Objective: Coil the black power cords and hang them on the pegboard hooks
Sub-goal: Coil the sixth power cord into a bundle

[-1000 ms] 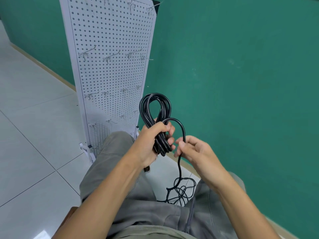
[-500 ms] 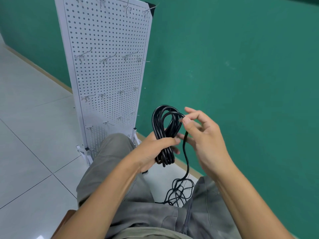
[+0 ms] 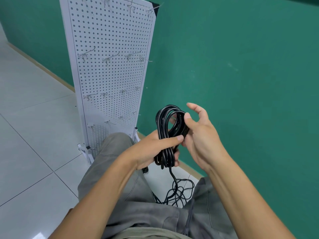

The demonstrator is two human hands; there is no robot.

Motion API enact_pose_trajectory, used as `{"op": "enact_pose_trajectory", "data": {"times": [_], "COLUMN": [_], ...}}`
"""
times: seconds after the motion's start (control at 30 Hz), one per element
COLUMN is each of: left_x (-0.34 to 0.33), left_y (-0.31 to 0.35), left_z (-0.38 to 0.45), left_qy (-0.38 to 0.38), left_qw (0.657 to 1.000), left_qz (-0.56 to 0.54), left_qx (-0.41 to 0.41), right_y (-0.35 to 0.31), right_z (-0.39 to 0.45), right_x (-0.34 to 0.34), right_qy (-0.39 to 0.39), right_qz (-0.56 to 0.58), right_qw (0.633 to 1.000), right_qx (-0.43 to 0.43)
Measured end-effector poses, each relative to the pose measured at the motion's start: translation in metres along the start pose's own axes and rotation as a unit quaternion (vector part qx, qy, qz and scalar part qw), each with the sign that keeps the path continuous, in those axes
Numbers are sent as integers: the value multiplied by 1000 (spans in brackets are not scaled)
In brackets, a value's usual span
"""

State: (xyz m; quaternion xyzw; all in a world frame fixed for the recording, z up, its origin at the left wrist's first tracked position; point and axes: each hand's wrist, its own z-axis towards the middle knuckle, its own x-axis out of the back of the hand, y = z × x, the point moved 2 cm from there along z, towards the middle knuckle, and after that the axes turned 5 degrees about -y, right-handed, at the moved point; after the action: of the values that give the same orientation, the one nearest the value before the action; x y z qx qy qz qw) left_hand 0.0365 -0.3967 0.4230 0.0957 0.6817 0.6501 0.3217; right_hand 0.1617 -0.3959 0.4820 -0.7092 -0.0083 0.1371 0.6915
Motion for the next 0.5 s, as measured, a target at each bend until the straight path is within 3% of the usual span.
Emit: {"op": "enact_pose_trajectory", "data": {"times": [0.23,0.5], "left_x": [3,5], "left_y": [-5,-5], "left_z": [2,11], "left_qy": [-19,110], "left_qw": [999,986], "left_qz": [-37,-117], "left_qx": [20,-37], "right_y": [-6,36], "right_z": [11,4], "right_x": [19,19], "right_qy": [-81,-135], "right_qz": [44,-33], "right_qw": [995,987], "right_qx": [-44,-74]}}
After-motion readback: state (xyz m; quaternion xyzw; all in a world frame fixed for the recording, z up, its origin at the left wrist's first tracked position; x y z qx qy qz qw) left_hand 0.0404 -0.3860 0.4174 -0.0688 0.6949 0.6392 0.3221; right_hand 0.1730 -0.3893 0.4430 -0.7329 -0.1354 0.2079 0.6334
